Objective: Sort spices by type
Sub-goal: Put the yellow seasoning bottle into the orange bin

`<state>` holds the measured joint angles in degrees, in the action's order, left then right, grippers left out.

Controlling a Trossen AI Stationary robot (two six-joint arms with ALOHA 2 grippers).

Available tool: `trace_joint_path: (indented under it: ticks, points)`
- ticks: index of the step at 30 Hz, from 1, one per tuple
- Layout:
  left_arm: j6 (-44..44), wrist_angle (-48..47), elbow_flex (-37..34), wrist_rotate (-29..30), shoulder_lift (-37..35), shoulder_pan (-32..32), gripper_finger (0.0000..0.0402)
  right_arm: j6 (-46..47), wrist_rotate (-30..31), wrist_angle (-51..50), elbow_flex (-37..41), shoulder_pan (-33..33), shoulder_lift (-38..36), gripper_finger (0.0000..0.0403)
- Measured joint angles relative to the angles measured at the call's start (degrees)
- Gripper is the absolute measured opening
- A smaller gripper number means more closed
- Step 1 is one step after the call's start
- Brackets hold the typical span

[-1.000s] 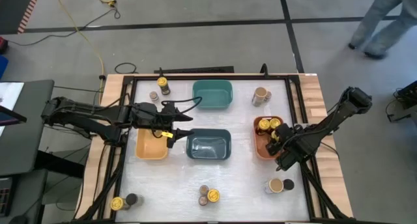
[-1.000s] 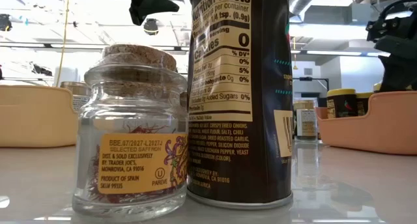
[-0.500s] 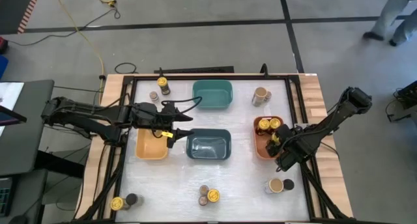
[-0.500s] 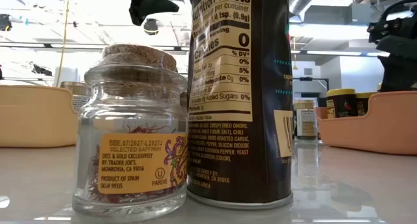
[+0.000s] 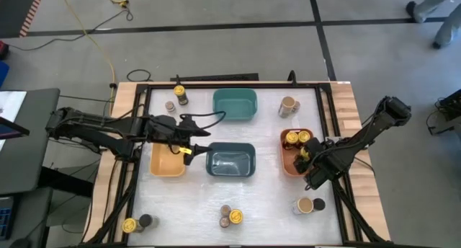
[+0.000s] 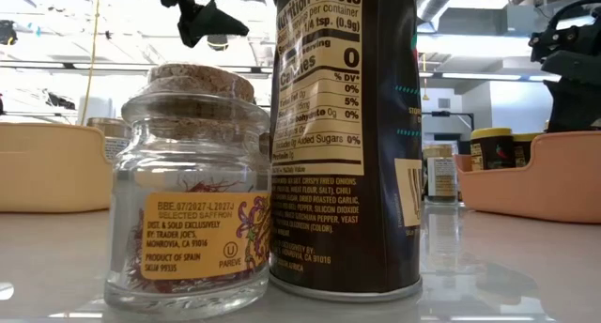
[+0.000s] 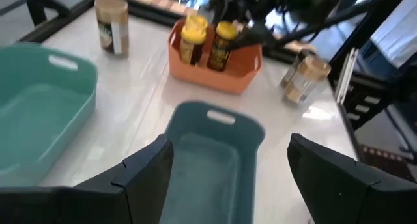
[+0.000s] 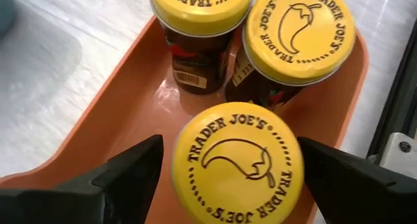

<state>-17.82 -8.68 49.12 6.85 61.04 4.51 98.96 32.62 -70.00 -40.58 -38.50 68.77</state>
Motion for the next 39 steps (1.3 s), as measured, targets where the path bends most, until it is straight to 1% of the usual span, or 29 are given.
trace_joint_path:
  ticks: [8,13,18,28,31,35,39]
  points:
    - [0.0,-7.29,0.0,0.0,0.0,0.0,0.0289,0.0,-0.02,2.49,-0.02,0.0,0.0,0.0377]
    - [0.0,-9.87,0.0,0.02,0.0,0.0,0.0289,-0.01,-0.07,3.09,-0.02,0.0,-0.02,0.0377]
    - [0.0,-10.41,0.0,0.02,0.0,0.0,0.0289,-1.68,-0.17,3.16,-0.02,0.0,-0.02,0.0376]
    - [0.0,-10.4,0.0,0.02,0.0,0.0,0.0289,-2.0,-0.25,2.84,-0.02,0.0,-0.02,0.0376]
    - [0.0,-10.39,0.0,0.02,0.0,0.0,0.0289,-2.0,-1.65,2.54,-0.06,0.0,-0.59,0.0376]
    - [0.01,-10.37,0.0,0.02,0.0,0.0,0.0289,-1.97,-2.82,-0.39,-2.24,0.02,-1.78,0.0376]
    - [0.0,-10.34,0.0,0.01,0.0,0.0,0.0289,-1.97,-2.82,-6.63,-6.47,0.02,-2.58,0.0376]
